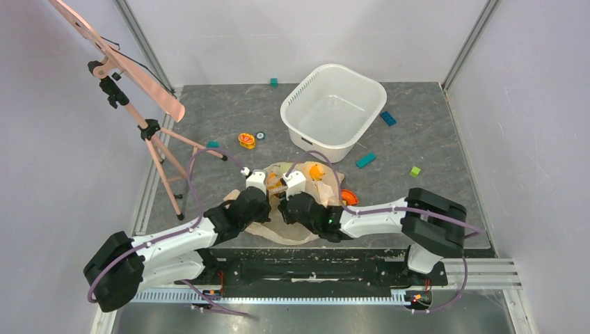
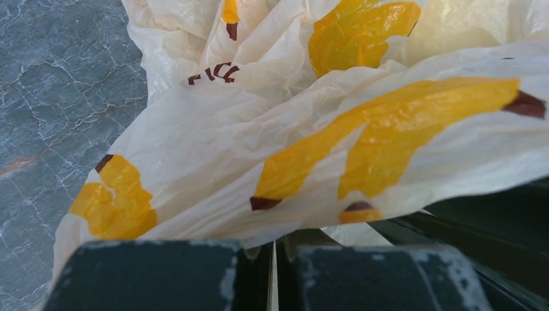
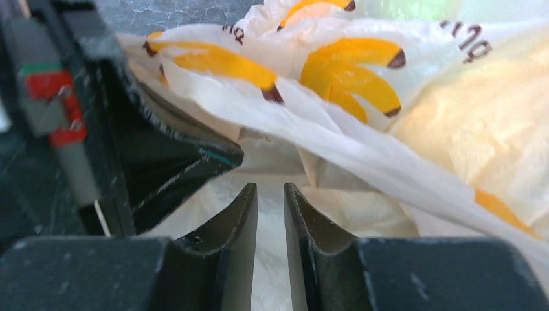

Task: Take the fake fruits out of the plastic bag
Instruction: Adjust the plastic bag at the center of the board.

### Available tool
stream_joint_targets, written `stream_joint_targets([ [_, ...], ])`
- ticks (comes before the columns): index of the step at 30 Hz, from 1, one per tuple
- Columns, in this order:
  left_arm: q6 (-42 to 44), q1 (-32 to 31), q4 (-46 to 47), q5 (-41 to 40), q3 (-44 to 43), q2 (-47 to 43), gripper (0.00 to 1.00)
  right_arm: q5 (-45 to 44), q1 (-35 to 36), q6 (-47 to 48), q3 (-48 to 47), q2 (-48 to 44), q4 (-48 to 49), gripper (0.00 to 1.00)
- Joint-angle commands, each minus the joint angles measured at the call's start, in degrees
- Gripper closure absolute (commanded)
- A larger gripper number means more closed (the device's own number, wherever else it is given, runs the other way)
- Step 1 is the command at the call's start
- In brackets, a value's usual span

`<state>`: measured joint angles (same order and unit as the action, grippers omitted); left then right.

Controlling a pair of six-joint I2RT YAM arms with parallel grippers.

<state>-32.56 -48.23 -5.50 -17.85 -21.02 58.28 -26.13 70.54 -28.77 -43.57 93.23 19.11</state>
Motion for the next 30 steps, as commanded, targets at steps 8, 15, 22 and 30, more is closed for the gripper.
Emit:
stream_joint_targets([
  [8,-4.6,0.2,0.3,0.1,-1.3,-2.9,0.98,2.9,-5.2,1.5,-9.7,8.6,-0.8,0.73],
  [15,-2.7,0.3,-2.8,-5.2,-5.8,-3.7,0.86,-0.6,-8.5,2.2,-11.2,8.4,-3.2,0.72],
  [22,-1.3,0.2,-0.7,-4.5,-8.1,1.1,0.89,-5.5,-9.4,5.8,-9.9,5.2,-6.3,0.65],
  [30,0.7,0.3,4.6,1.2,-7.5,4.2,0.93,-9.6,-10.1,11.1,-7.0,-0.2,-7.1,0.52],
])
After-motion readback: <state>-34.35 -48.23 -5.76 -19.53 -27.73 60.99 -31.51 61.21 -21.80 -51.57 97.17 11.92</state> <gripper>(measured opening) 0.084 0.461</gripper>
